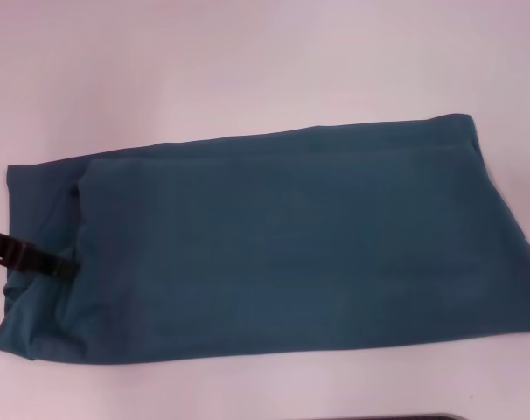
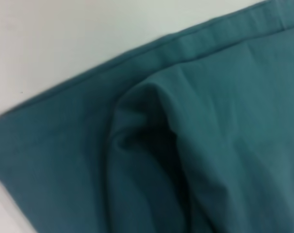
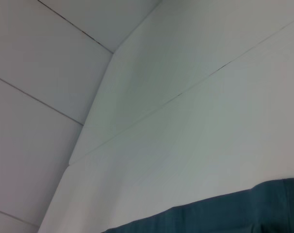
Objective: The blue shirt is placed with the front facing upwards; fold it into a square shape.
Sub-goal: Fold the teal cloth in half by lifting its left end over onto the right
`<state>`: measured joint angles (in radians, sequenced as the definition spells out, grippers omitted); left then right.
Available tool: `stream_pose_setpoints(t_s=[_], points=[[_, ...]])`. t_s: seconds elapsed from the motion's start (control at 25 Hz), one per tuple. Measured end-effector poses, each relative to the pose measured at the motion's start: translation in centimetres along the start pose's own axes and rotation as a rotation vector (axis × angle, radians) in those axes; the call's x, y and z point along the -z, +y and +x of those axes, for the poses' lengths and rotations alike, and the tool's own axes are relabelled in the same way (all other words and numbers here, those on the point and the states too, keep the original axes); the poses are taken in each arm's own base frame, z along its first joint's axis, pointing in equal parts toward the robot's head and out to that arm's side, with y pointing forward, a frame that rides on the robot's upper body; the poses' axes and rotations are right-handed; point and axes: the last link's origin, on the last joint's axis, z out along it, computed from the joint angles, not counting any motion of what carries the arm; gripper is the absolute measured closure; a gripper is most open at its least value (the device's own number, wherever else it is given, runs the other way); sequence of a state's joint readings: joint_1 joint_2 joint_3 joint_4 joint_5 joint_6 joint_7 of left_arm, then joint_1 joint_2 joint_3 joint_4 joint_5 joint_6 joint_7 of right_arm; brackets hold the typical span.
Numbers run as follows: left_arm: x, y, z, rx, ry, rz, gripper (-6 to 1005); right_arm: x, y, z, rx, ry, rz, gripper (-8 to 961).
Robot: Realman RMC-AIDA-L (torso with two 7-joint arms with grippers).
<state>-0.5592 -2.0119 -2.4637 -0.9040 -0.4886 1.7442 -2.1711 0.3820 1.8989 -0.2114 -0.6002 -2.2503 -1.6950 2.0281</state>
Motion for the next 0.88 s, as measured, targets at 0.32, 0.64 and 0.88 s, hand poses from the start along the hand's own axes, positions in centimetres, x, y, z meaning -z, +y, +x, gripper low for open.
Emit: stream_pose_setpoints(t_s=[0.32, 0.64, 0.88], points=[[-0.14, -0.05, 0.18, -0.007, -0.016, -0.013, 800, 0.08, -0.01, 0.02, 0.000, -0.002, 0.000, 261], [-0.34, -0.08, 0.07, -0.009, -0.017, -0.021, 902, 0.13, 0.11, 0.04, 0.001, 0.001, -0.007, 259], [-0.20, -0.50, 0.34, 0.005, 0.005, 0.011, 901, 0.08, 0.13, 0.09, 0.006, 0.002, -0.010, 257]])
